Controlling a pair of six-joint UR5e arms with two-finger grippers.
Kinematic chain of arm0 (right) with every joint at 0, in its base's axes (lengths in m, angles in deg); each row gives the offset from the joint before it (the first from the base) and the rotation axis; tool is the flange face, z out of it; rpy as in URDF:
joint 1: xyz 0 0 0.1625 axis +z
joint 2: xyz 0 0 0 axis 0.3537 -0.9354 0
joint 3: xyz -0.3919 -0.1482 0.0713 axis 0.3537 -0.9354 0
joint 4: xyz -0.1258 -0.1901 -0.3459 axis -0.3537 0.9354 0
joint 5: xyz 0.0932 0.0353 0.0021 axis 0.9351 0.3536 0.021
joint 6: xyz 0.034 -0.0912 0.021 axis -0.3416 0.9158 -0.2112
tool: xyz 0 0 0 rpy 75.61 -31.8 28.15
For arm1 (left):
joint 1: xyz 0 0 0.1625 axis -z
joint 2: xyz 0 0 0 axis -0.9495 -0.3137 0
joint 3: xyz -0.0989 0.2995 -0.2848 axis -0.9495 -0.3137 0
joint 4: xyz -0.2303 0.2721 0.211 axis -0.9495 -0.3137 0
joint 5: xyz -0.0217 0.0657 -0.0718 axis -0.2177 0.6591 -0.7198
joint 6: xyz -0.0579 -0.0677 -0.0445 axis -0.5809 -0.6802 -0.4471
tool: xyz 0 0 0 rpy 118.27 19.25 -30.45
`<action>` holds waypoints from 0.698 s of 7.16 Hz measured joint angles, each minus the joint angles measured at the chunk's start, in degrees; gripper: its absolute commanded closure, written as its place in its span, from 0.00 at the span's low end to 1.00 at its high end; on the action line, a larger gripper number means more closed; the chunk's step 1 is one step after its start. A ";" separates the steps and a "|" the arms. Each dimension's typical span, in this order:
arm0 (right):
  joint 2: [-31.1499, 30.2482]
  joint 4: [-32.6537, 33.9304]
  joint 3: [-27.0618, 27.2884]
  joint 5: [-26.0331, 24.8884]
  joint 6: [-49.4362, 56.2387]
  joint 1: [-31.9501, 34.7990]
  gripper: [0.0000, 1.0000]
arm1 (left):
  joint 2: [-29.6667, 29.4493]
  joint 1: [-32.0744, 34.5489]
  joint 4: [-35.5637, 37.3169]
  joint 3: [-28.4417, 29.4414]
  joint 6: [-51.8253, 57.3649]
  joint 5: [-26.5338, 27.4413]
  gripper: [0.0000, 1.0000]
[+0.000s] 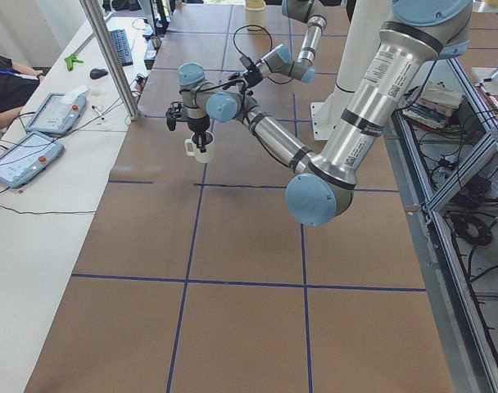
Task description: Left arm hands cup to right arm to dump lemon
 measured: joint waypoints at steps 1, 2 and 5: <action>-0.02 3.19 0.10 3.79 -1.43 2.42 0.00 | 5.12 1.06 1.43 -4.58 5.01 0.17 1.00; -0.03 7.03 0.46 10.11 -3.77 5.63 0.00 | 8.88 1.95 1.66 -7.21 8.55 0.14 1.00; -0.56 28.65 5.16 40.87 -6.62 20.97 0.00 | 17.15 3.56 -0.15 -10.51 15.24 -0.12 1.00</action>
